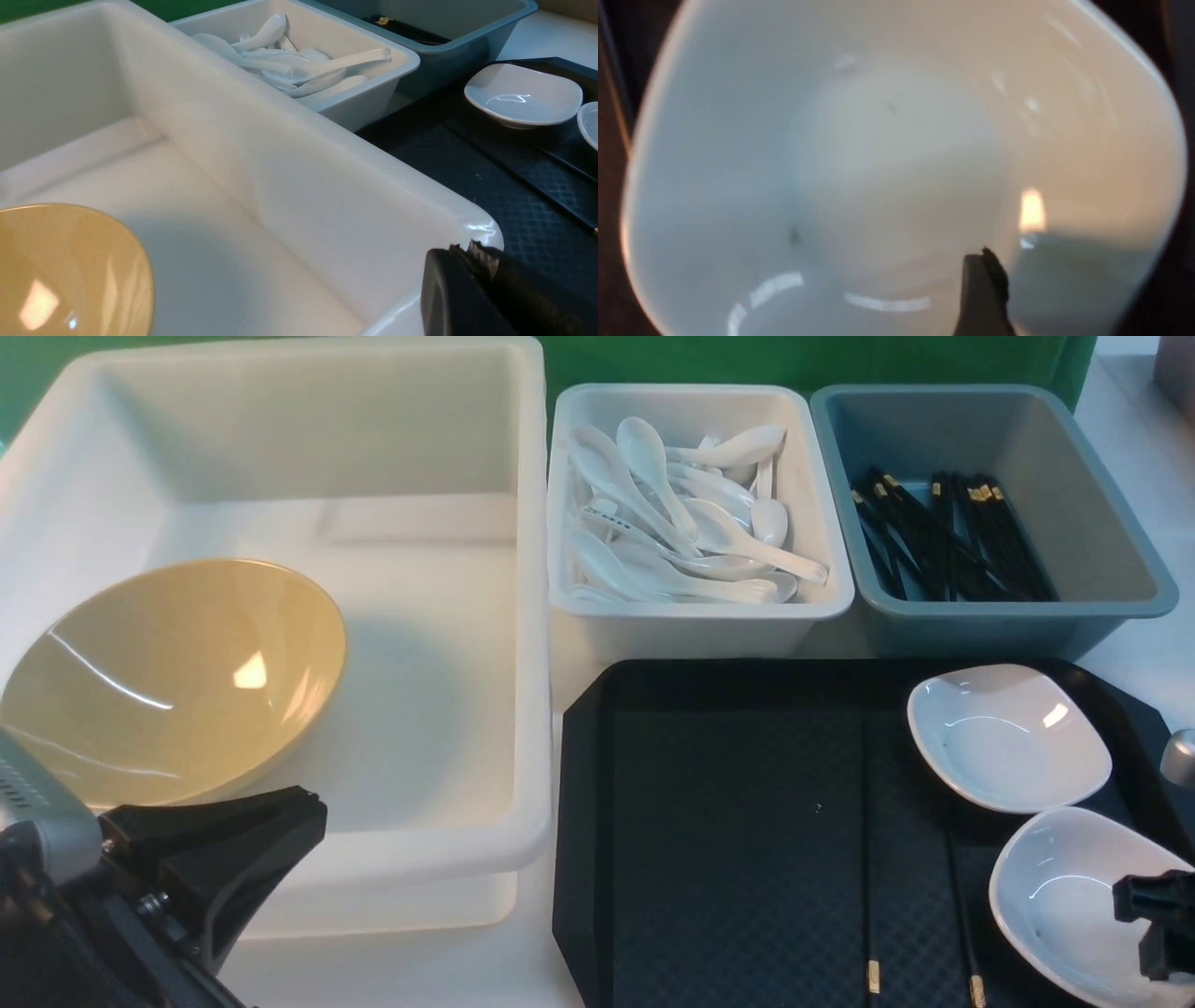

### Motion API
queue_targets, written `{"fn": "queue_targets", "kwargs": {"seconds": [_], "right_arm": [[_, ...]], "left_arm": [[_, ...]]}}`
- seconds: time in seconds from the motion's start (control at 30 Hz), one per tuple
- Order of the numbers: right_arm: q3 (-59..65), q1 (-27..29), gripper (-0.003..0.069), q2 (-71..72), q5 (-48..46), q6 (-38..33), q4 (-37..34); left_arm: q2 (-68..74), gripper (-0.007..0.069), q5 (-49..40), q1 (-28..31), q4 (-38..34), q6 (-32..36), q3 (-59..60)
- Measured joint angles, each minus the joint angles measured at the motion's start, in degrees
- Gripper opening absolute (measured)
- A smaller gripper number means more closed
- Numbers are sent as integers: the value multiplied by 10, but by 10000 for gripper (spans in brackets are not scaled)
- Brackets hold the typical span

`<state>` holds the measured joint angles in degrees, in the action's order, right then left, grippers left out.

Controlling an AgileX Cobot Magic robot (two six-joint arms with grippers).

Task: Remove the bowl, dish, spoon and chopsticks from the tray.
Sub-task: Use the right arm to grab the plate

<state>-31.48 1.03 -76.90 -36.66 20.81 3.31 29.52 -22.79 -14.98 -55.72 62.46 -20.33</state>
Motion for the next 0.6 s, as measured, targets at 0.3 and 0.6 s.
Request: {"fn": "queue_targets", "kwargs": {"seconds": [0.3, 0.6], "right_arm": [[0, 0, 216, -31, 101, -85, -46], [-77, 0, 76, 43, 33, -180, -52]], "left_arm": [[0, -11, 4, 0, 0, 0, 0], [-60, -11, -29, 0, 34, -4, -15]]}}
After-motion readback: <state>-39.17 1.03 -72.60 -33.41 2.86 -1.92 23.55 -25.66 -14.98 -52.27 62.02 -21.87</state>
